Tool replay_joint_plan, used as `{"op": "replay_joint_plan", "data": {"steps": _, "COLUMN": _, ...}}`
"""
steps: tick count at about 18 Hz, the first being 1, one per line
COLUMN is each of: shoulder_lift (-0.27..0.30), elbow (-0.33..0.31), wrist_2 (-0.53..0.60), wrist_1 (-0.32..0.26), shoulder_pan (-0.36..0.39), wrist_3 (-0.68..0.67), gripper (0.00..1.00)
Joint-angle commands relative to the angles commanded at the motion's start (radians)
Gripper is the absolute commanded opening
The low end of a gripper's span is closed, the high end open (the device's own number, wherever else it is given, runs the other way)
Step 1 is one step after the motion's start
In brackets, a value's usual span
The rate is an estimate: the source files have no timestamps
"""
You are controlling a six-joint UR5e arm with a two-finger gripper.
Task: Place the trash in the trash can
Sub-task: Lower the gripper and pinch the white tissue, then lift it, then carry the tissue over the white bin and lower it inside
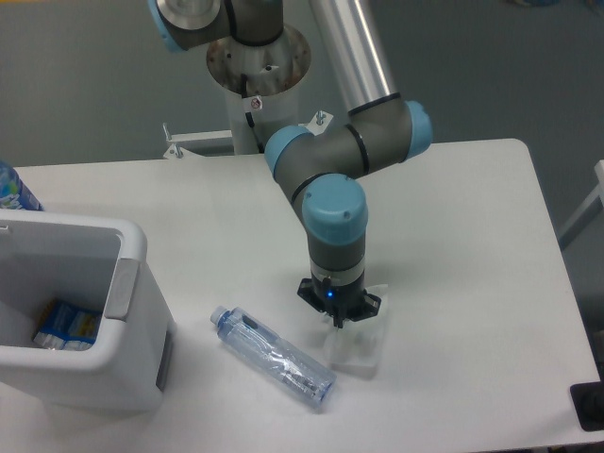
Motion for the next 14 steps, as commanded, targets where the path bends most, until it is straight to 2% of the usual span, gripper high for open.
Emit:
{"op": "replay_joint_plan", "data": {"steps": 4, "shoulder_lift": -0.006, "elbow": 0.035, "wrist_2": -0.077, "wrist_1": 0.0, "shoulder_pan": 0.015, "wrist_3": -0.065, "gripper": 0.0}}
{"op": "replay_joint_plan", "data": {"steps": 9, "shoulder_lift": 0.001, "elbow": 0.071, "wrist_2": -0.097, "wrist_1": 0.0, "shoulder_pan": 0.014, "wrist_3": -0.132, "gripper": 0.0}}
{"op": "replay_joint_plan", "data": {"steps": 14, "shoulder_lift": 0.021, "elbow": 0.12, "wrist_2": -0.245, "wrist_1": 0.0, "shoulder_pan": 0.009, "wrist_3": -0.256, "gripper": 0.0}}
